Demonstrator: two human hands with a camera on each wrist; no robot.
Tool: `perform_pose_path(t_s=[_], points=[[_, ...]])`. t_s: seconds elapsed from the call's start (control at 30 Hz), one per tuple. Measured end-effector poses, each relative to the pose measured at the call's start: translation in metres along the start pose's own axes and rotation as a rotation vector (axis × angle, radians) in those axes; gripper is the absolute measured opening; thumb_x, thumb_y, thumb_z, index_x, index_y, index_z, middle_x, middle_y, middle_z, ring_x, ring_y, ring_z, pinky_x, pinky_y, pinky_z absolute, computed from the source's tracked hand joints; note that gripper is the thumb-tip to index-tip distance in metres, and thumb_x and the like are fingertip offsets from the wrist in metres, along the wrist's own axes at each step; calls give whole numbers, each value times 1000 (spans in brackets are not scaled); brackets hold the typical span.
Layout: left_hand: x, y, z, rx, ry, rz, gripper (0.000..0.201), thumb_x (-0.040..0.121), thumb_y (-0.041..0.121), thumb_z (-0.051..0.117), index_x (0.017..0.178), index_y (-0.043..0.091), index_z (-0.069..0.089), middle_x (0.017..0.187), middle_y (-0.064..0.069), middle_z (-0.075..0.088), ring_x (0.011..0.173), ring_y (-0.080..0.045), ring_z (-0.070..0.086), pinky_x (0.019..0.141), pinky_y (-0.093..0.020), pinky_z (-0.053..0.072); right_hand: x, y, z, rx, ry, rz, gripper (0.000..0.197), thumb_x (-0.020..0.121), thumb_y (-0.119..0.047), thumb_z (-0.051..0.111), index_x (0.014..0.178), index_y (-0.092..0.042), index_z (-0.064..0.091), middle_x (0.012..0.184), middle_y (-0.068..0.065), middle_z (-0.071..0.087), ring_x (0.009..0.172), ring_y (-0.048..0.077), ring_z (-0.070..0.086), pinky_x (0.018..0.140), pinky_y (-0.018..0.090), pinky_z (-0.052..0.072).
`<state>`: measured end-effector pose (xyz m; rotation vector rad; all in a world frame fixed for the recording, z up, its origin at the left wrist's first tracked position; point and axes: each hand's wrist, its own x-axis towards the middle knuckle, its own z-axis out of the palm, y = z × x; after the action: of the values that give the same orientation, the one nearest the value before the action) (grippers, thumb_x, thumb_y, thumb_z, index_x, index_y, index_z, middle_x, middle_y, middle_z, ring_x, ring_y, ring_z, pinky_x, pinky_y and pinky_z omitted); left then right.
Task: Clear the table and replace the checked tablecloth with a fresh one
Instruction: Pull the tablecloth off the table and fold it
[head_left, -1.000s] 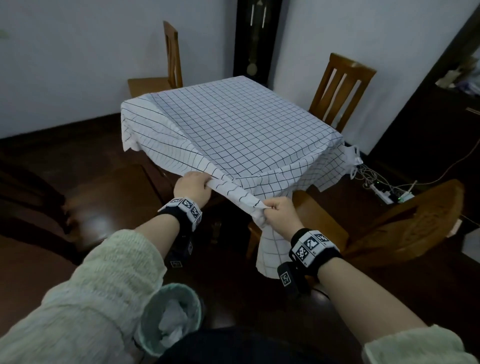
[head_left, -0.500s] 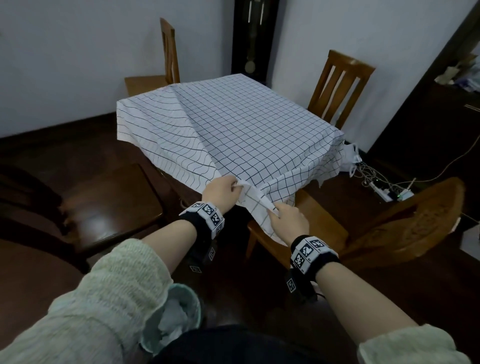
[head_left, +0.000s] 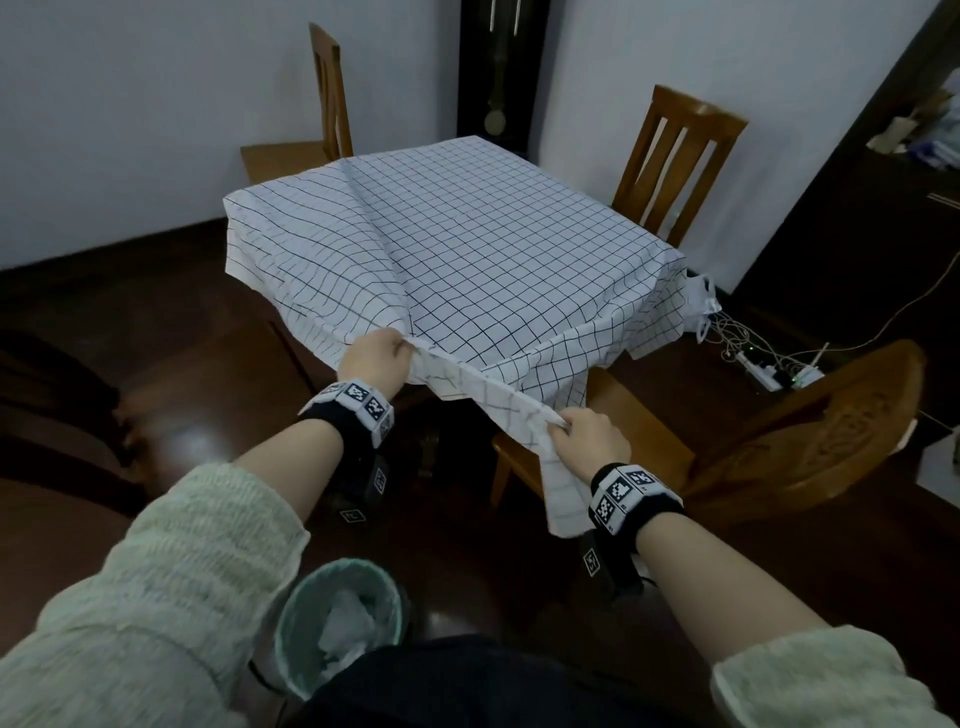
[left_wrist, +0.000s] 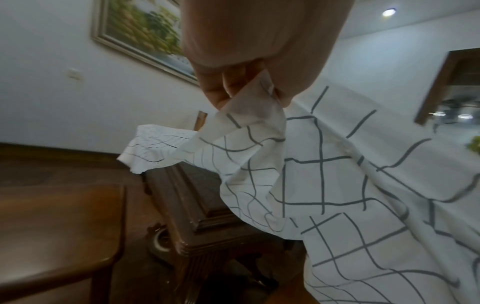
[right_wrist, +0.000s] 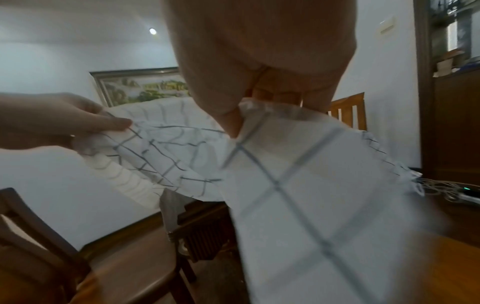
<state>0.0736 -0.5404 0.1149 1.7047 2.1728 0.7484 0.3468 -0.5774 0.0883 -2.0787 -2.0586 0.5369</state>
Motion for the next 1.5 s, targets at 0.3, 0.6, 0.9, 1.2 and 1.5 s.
perform_pose_path(t_s=[0.3, 0.6, 0.9, 1.2, 1.5], points=[[0, -39, -5, 66, -6, -195, 34, 97, 34, 48, 72, 11, 52, 63, -3, 51, 59, -20, 46, 55, -28, 34, -5, 23, 6, 24, 55, 109, 19, 93, -32, 52, 77, -22, 51, 80, -3, 57, 74, 21, 56, 59, 27, 40], [-7, -50, 4, 55, -61, -274, 20, 88, 14, 50, 98, 10, 67, 99, -14, 66, 73, -28, 51, 64, -30, 41, -10, 30, 4, 152, 56, 39, 22, 87, -45, 64, 82, -25, 57, 87, -8, 57, 79, 14, 56, 62, 28, 42], [-12, -55, -1, -12, -55, -295, 27, 88, 10, 52, 108, 14, 68, 107, -13, 67, 93, -33, 61, 70, -31, 43, -26, 49, 13, 51, -89, 143, 25, 98, -29, 47, 97, -20, 71, 95, 4, 70, 85, 22, 63, 75, 33, 55], [-18, -49, 1, -73, -15, -266, 22, 89, 12, 52, 101, 9, 70, 99, -11, 69, 87, -30, 59, 75, -33, 48, -27, 38, 15, 140, -38, 198, 17, 104, -21, 32, 96, -16, 46, 91, 8, 54, 82, 27, 49, 73, 31, 38], [-22, -40, 11, -57, -39, -148, 18, 91, 23, 57, 95, 7, 66, 91, -9, 65, 85, -26, 58, 71, -29, 42, -28, 14, 15, 200, -48, 10, 35, 101, -38, 41, 71, -20, 45, 70, -1, 51, 62, 16, 48, 51, 27, 30]])
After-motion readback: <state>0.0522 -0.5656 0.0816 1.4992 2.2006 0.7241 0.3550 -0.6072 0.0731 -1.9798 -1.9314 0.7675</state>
